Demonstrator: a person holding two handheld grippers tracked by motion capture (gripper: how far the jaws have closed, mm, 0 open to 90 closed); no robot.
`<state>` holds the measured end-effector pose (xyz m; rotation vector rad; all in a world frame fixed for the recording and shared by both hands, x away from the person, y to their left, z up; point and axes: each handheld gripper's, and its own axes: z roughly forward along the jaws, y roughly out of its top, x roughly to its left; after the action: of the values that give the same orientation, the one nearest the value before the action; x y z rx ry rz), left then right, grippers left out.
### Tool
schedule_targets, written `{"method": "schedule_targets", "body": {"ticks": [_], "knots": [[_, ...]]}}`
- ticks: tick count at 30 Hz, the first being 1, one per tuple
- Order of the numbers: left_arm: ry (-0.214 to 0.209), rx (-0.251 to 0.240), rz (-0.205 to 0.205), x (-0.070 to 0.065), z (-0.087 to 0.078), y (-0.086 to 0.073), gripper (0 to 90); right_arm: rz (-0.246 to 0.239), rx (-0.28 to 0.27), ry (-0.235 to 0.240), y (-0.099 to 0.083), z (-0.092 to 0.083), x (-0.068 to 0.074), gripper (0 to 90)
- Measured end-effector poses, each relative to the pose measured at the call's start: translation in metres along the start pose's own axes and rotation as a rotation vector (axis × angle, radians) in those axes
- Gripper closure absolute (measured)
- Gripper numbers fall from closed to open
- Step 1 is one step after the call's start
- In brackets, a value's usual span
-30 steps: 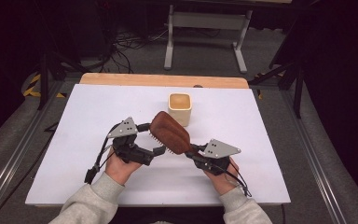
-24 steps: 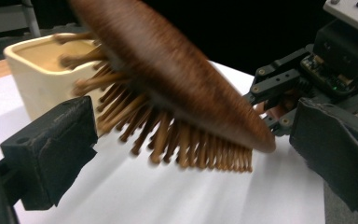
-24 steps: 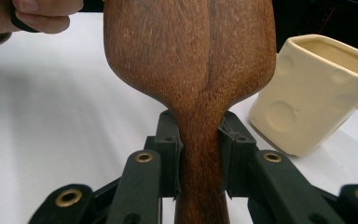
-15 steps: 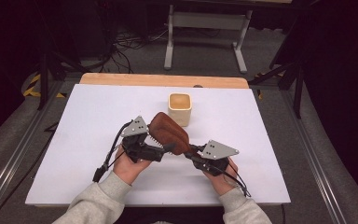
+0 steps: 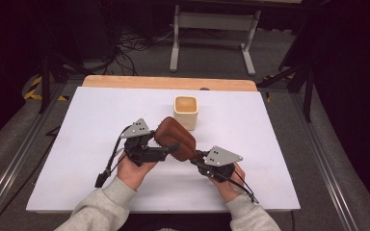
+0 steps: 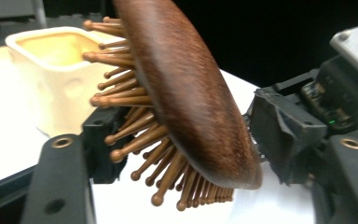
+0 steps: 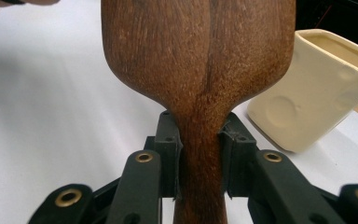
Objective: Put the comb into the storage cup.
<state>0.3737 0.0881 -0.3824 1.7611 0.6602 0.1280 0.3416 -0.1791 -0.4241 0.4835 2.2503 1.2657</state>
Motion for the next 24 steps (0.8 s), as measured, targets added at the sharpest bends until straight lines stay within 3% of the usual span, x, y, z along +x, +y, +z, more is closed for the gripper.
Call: {"method": "schedule_targets", "body": {"ticks": [2, 6, 13, 15, 20, 24], "knots": [[-0.010, 0.003, -0.005, 0.000, 0.000, 0.000, 36.7, -0.004, 0.003, -0.004, 0.000, 0.000, 0.000, 72.0], [-0.026, 0.012, 0.033, -0.003, -0.002, 0.001, 41.8, -0.012, 0.016, -0.008, -0.001, 0.002, 0.001, 72.0], [-0.076, 0.015, 0.064, -0.009, -0.005, 0.007, 52.7, -0.035, 0.033, 0.001, -0.002, 0.006, 0.003, 71.5], [-0.085, 0.018, 0.075, -0.011, -0.005, 0.008, 53.9, -0.031, 0.030, 0.005, -0.002, 0.006, 0.003, 71.5], [-0.107, 0.015, 0.057, -0.011, -0.007, 0.011, 56.0, -0.031, 0.014, 0.015, -0.001, 0.004, 0.002, 71.4], [-0.109, 0.018, 0.078, -0.014, -0.008, 0.016, 56.9, -0.021, -0.002, 0.029, -0.001, 0.003, 0.001, 70.9]]}}
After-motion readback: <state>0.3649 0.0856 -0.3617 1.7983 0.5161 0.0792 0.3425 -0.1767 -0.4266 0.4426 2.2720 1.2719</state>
